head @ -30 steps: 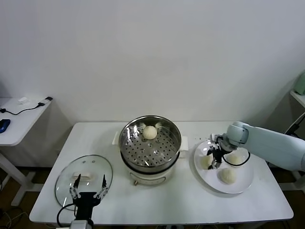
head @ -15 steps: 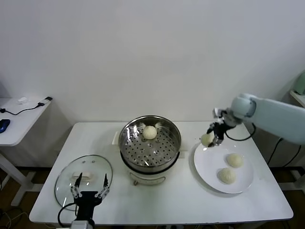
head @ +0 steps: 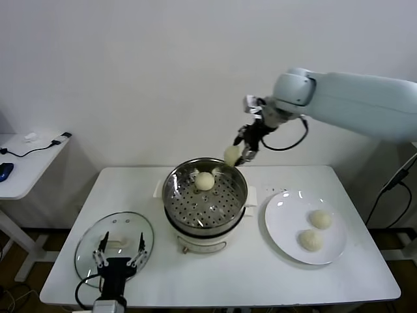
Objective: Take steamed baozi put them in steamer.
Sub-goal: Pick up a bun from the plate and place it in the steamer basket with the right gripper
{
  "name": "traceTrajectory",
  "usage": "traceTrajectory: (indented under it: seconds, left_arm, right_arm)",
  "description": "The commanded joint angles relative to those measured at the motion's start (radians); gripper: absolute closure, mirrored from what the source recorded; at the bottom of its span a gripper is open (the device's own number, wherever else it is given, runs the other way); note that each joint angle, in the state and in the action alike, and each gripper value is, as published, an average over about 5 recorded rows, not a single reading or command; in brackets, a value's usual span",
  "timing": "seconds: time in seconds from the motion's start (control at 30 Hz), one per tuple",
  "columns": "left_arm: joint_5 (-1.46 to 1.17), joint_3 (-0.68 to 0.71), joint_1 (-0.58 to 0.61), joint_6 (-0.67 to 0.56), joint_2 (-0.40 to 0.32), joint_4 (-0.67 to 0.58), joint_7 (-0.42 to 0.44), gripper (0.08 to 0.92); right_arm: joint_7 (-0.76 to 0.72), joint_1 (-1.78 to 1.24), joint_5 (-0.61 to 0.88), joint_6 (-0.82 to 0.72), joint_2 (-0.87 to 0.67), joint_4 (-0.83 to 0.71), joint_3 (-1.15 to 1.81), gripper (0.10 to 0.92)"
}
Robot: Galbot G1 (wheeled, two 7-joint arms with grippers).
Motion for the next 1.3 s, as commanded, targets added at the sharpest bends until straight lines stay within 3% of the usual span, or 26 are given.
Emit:
traceTrajectory:
  seconds: [0.03, 0.4, 0.87, 1.13, 1.3]
  left_arm:
    - [0.001, -0.003, -0.003, -0.003, -0.006, 0.006, -0.003, 0.177]
    - [0.005, 0.002, -0.028, 0.003, -0.009, 0.039, -0.002, 0.177]
    - [0.008, 0.003, -0.037, 0.006, -0.011, 0.046, -0.001, 0.177]
    - [0.013, 0.004, -0.019, 0.004, -0.013, 0.031, -0.002, 0.177]
    - [0.018, 0.004, -0.011, 0.003, -0.014, 0.019, -0.001, 0.177]
  right_arm:
    - [0.095, -0.080, 0.096, -0.074, 0.230, -0.034, 0.007, 0.355]
    - [0.155, -0.310, -0.016, -0.097, 0.320, -0.162, 0.019, 0.353]
    - [0.169, -0.364, -0.068, -0.075, 0.343, -0.266, 0.052, 0.353]
    - [0.090, -0.302, -0.084, 0.001, 0.286, -0.200, 0.048, 0.214]
    - [0.011, -0.188, -0.102, 0.060, 0.187, -0.141, 0.048, 0.203]
